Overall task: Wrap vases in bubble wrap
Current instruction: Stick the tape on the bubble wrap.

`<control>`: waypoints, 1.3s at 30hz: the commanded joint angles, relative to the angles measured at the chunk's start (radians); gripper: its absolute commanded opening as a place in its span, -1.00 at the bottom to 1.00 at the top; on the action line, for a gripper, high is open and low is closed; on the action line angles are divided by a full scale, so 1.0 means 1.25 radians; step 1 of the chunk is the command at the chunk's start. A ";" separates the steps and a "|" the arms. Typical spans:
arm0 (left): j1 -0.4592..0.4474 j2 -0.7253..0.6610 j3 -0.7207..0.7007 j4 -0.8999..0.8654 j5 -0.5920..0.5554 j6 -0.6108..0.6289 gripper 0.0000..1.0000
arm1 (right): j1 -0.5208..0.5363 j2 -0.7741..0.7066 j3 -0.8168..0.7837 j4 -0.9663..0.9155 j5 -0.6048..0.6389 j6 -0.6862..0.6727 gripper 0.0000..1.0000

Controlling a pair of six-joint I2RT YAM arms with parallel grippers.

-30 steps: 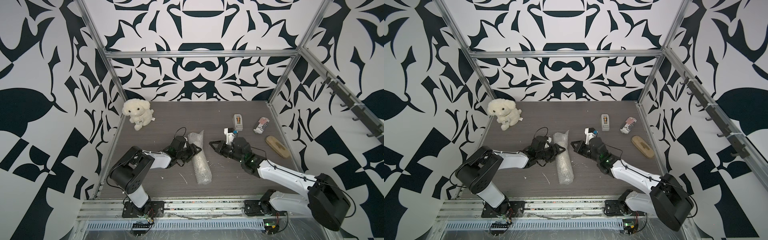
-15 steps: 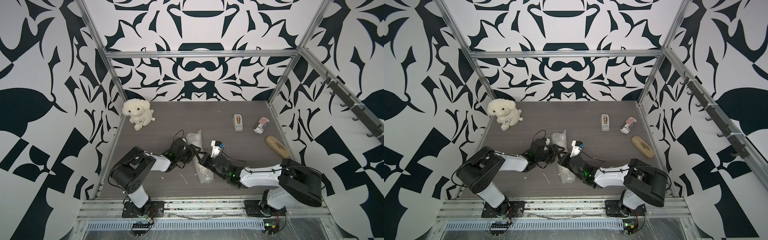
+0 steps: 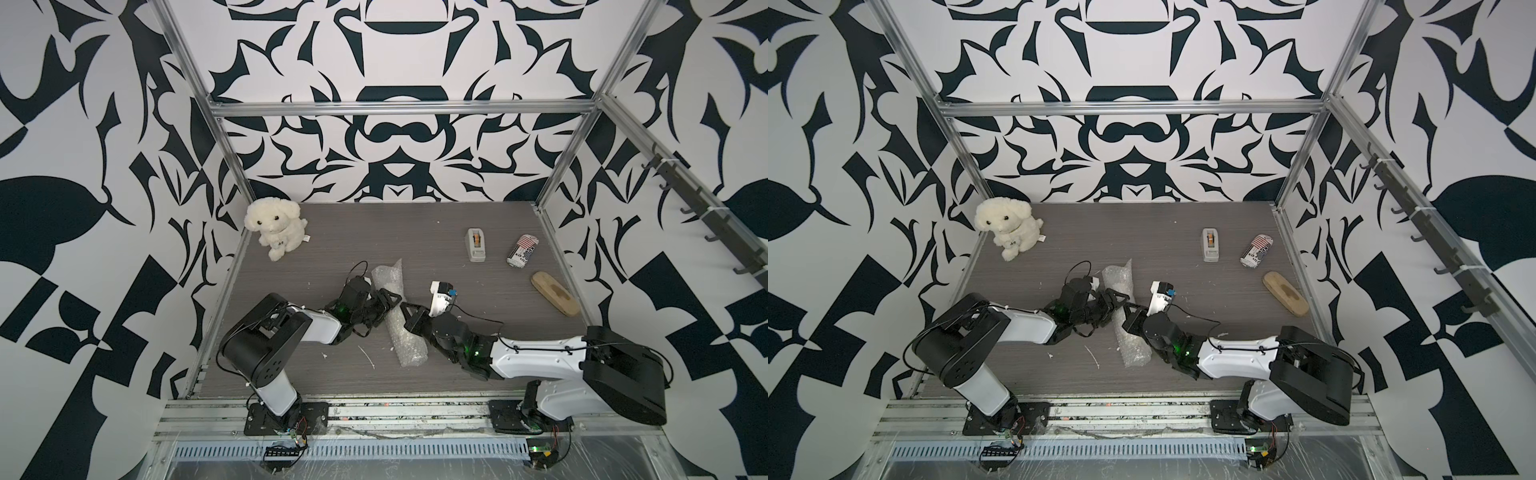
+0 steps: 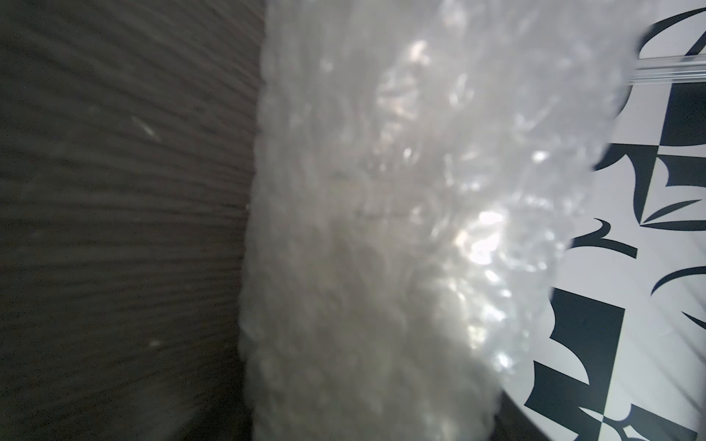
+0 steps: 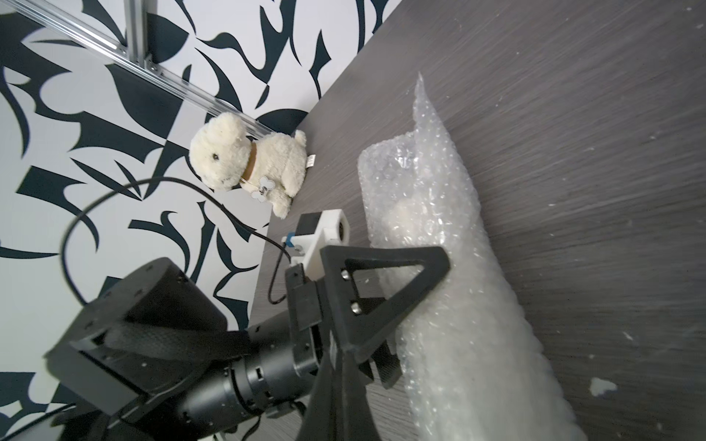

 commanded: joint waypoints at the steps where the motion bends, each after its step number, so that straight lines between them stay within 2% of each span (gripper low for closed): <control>1: 0.002 0.003 -0.019 -0.029 -0.024 -0.008 -0.10 | 0.000 0.008 -0.002 0.006 0.001 -0.013 -1.00; 14: 0.002 0.007 -0.023 -0.014 -0.019 -0.012 -0.11 | 0.004 0.061 -0.014 0.020 0.032 -0.085 -1.00; 38: 0.000 0.023 -0.023 0.005 -0.016 -0.020 -0.11 | 0.028 0.113 -0.064 0.015 0.075 -0.134 -1.00; 39: 0.001 0.024 -0.023 0.006 -0.015 -0.021 -0.11 | 0.028 0.112 -0.059 -0.001 0.075 -0.130 -0.93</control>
